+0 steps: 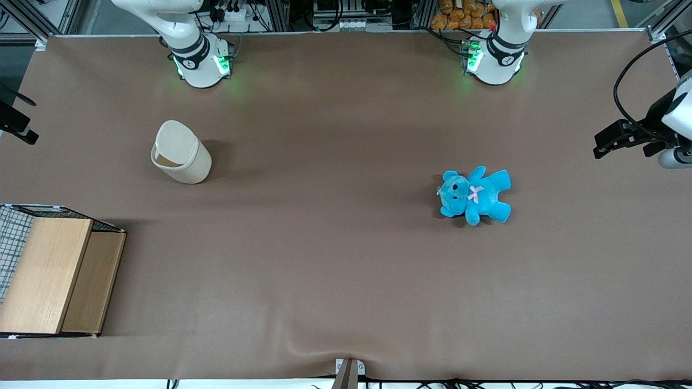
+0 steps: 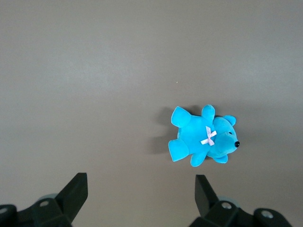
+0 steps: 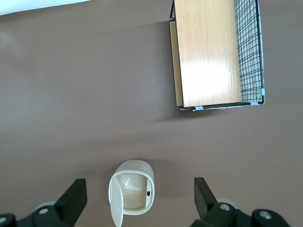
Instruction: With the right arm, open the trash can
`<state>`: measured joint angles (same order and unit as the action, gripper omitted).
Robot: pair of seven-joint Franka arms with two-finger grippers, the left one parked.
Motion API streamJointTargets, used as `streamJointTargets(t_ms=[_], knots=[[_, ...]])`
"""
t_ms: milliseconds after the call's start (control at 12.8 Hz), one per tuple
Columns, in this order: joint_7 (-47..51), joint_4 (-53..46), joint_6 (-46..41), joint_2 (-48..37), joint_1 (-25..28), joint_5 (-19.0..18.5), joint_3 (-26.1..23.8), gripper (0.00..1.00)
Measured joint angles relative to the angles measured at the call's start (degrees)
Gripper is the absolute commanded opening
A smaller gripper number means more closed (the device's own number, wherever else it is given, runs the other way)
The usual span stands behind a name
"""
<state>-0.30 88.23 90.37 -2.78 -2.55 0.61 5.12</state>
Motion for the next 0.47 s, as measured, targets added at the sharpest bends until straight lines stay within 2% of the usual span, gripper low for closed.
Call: streamJointTargets(t_ms=[468], knots=[[0.00,0.01,0.00,0.36,0.00,0.00,0.00,1.00]])
